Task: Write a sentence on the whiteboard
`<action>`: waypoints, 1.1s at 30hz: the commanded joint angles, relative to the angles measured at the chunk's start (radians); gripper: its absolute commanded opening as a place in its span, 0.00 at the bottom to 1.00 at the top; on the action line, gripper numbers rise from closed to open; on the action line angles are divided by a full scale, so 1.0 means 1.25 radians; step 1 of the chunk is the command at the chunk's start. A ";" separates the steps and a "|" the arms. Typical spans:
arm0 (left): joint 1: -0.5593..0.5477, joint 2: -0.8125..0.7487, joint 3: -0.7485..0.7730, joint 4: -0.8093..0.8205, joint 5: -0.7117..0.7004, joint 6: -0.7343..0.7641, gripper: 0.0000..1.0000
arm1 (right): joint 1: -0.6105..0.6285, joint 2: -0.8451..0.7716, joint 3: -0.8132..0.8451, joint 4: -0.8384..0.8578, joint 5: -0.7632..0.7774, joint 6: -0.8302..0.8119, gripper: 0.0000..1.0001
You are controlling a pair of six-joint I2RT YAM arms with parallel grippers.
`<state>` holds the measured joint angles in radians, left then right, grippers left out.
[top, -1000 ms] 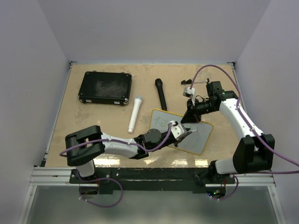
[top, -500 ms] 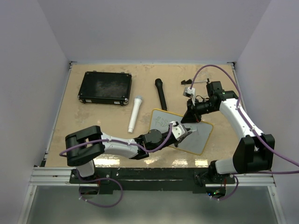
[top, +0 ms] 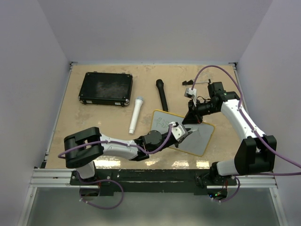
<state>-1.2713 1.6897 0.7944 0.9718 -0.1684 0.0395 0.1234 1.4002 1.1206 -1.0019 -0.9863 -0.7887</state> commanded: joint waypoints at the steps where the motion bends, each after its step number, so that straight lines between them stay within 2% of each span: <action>1: 0.007 -0.029 -0.011 0.036 -0.040 0.022 0.00 | -0.003 -0.028 -0.003 0.019 -0.032 -0.039 0.00; 15: 0.007 -0.045 -0.060 0.029 -0.046 -0.005 0.00 | -0.002 -0.028 -0.003 0.019 -0.032 -0.039 0.00; 33: 0.007 -0.006 -0.020 0.015 0.007 -0.021 0.00 | -0.002 -0.032 -0.004 0.020 -0.033 -0.038 0.00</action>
<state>-1.2701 1.6676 0.7315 0.9771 -0.1665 0.0200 0.1230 1.4002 1.1206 -1.0023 -0.9859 -0.7887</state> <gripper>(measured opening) 0.165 0.047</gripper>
